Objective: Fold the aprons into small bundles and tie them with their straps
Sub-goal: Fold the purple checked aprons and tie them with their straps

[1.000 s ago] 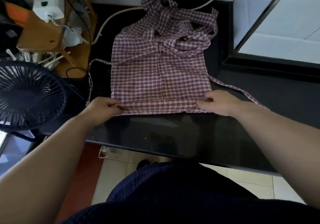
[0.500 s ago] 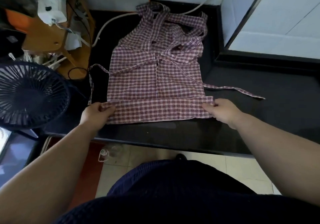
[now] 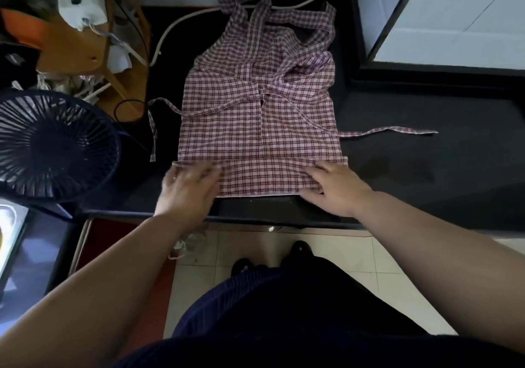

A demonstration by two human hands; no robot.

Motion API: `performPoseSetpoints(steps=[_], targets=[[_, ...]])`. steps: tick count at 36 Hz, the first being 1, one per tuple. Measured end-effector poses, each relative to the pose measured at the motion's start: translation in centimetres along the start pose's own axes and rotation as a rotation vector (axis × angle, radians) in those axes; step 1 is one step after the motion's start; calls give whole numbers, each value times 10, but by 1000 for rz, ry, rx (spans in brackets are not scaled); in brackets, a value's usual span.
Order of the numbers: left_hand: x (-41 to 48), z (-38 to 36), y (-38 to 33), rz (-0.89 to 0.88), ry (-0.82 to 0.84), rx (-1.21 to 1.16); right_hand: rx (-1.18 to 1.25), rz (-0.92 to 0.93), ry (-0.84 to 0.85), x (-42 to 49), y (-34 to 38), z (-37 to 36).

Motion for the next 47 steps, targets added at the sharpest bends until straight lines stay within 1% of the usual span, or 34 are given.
performPoseSetpoints(steps=[1,2,3,5,7,9,11,12,14,15,17,19,21,23,24,25,27,29,30,32,34,35,37,38,40,42,44,47], targets=[[-1,-5,-1,-18,118,65,-14,-32,104,0,1,-5],[-3,-9,-1,-18,210,131,-56,-51,152,-1,0,-7],[-3,-10,-1,-16,259,183,-100,-63,158,0,1,-8],[-3,-7,0,-30,267,240,-134,-91,96,3,0,-7],[2,1,-1,-46,236,257,-150,-101,11,8,-1,-4],[9,7,0,-57,218,241,-127,-61,-78,10,1,2],[15,13,1,-57,199,170,-58,-38,-151,8,2,10],[18,16,3,-45,179,106,-27,-47,-147,7,-1,14],[24,24,5,32,159,-77,58,-88,-70,6,-6,22],[28,30,7,91,185,-186,118,-118,-15,7,-8,26],[34,39,10,190,317,-348,174,-158,101,10,-13,36],[39,44,13,207,487,-400,157,-187,185,13,-17,43],[41,42,19,243,606,-455,154,-205,208,14,-22,47],[40,37,23,280,665,-519,158,-233,192,14,-25,50],[40,34,26,299,658,-531,170,-251,175,13,-25,50],[40,29,29,318,609,-541,177,-272,157,12,-24,48],[42,24,35,363,415,-530,102,-303,111,12,-22,44],[39,23,35,382,210,-453,-62,-314,42,13,-20,39],[38,21,32,367,140,-368,-130,-321,24,14,-18,36],[34,20,21,309,46,-115,-215,-319,16,14,-12,30],[29,22,7,196,-43,68,-279,-274,-44,14,-2,27],[27,21,-2,102,-56,110,-300,-231,-92,13,3,25],[24,10,-17,-71,23,95,-271,-117,-138,13,10,18],[21,5,-21,-90,98,46,-218,-69,-103,15,13,11],[17,-4,-24,-78,220,-10,-97,-41,42,15,15,0],[13,-9,-20,-114,277,68,-103,-36,123,15,14,-4],[11,-7,-15,-158,288,106,-138,-30,107,13,11,-3],[7,-6,-12,-197,296,105,-79,-34,75,9,10,0]])
Point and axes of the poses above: each hand's wrist, its own x-axis towards the middle knuckle, its own z-axis out of the back of the hand, y = z × x, the point moved 4 cm from there along x, towards the middle knuckle, and after that the axes turned 5 degrees about z, right-handed, at the moved point
